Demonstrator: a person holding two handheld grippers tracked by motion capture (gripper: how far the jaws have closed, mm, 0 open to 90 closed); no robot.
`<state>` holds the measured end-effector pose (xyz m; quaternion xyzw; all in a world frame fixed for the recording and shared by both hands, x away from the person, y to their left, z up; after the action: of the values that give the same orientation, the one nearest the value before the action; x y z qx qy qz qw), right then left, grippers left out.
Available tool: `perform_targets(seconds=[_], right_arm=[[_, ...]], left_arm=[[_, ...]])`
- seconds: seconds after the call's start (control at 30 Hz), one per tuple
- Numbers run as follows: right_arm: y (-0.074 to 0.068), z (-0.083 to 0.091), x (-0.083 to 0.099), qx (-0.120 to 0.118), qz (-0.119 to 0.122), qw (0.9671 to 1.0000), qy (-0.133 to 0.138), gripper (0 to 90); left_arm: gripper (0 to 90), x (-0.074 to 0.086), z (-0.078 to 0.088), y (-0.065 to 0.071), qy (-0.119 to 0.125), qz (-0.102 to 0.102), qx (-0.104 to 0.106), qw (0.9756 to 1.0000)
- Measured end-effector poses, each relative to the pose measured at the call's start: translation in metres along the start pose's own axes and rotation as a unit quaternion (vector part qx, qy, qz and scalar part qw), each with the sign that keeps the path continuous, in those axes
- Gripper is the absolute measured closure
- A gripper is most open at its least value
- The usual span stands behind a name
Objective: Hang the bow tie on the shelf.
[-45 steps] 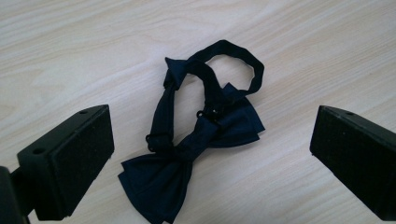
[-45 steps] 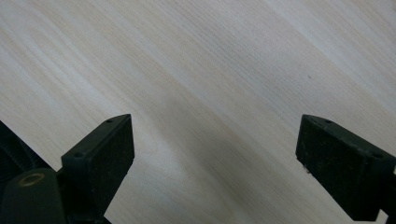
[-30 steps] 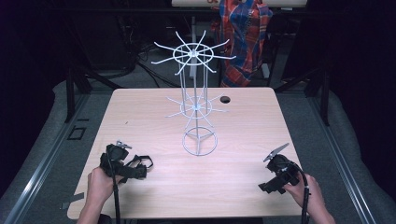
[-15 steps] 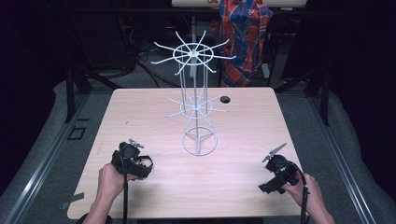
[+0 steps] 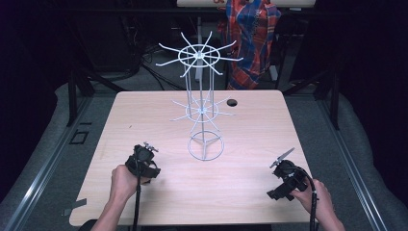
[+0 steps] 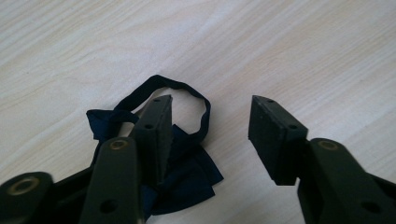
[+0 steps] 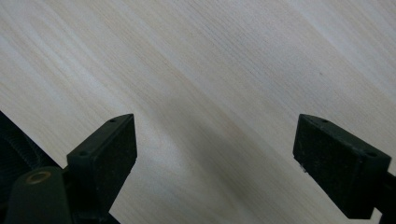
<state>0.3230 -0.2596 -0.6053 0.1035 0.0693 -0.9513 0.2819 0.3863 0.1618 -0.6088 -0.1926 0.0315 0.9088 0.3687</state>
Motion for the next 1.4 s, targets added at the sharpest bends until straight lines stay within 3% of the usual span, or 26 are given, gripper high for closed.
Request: perform_targets(seconds=[0.03,0.2,0.23,0.37,0.63,0.8,0.93,1.03,1.07,1.13,1.33,1.37,1.4], right_arm=[[-0.001,-0.001,-0.001,-0.001,-0.010,0.9999,0.012,13.3],[0.000,0.000,0.000,0.007,-0.009,0.9999,0.009,13.4],[0.000,0.001,0.000,0.004,0.001,1.0000,-0.001,13.3],[-0.001,-0.001,0.000,0.001,-0.006,1.0000,0.006,13.3],[-0.001,0.000,0.000,0.000,-0.008,0.9999,0.008,13.3],[-0.001,-0.001,0.000,0.001,-0.009,0.9999,0.007,13.4],[-0.001,-0.001,0.001,0.001,-0.008,1.0000,0.004,13.4],[-0.001,-0.001,0.001,0.000,-0.009,1.0000,0.004,13.5],[0.000,-0.001,0.001,0.002,-0.008,1.0000,0.005,13.4],[0.000,-0.001,0.001,0.002,-0.008,1.0000,0.005,13.4],[0.001,0.000,0.002,-0.001,-0.009,0.9999,-0.005,13.5],[0.001,-0.001,0.002,0.000,-0.012,0.9999,0.001,13.5],[0.001,-0.001,0.002,0.000,-0.012,0.9999,0.001,13.5]], left_arm=[[54.3,0.000,0.000,0.000,0.000,0.000,0.000,1.0000],[60.8,-0.001,-0.010,-0.001,-0.023,0.011,0.002,0.9997],[61.5,-0.002,-0.011,-0.002,-0.025,0.013,-0.002,0.9996],[63.8,-0.001,-0.015,-0.001,-0.034,0.016,0.003,0.9993],[78.7,0.002,-0.022,-0.003,-0.056,0.020,0.009,0.9982],[89.2,0.002,-0.019,-0.003,-0.050,0.018,0.011,0.9985],[89.5,0.001,-0.017,-0.003,-0.042,0.022,0.018,0.9987],[89.4,-0.002,-0.012,-0.003,-0.025,0.021,0.017,0.9993],[89.4,-0.005,-0.007,-0.002,-0.005,0.029,0.023,0.9993],[89.4,-0.006,-0.005,-0.002,0.001,0.032,0.023,0.9992],[89.5,-0.010,0.009,-0.003,0.041,0.041,0.030,0.9979],[89.6,-0.012,0.014,-0.004,0.061,0.049,0.031,0.9965],[89.7,-0.012,0.014,-0.004,0.061,0.049,0.031,0.9965]])
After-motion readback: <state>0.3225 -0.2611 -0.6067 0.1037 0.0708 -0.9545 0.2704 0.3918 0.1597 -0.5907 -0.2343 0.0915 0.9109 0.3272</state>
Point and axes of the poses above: each handheld gripper's, and its own axes: z roughly backward along the jaws, x roughly out of its underside, y roughly to its right, the point moved 9 cm from there along -z, roughly forward along the jaws, and after that the axes turned 9 degrees about -z, right-handed, at the moved point
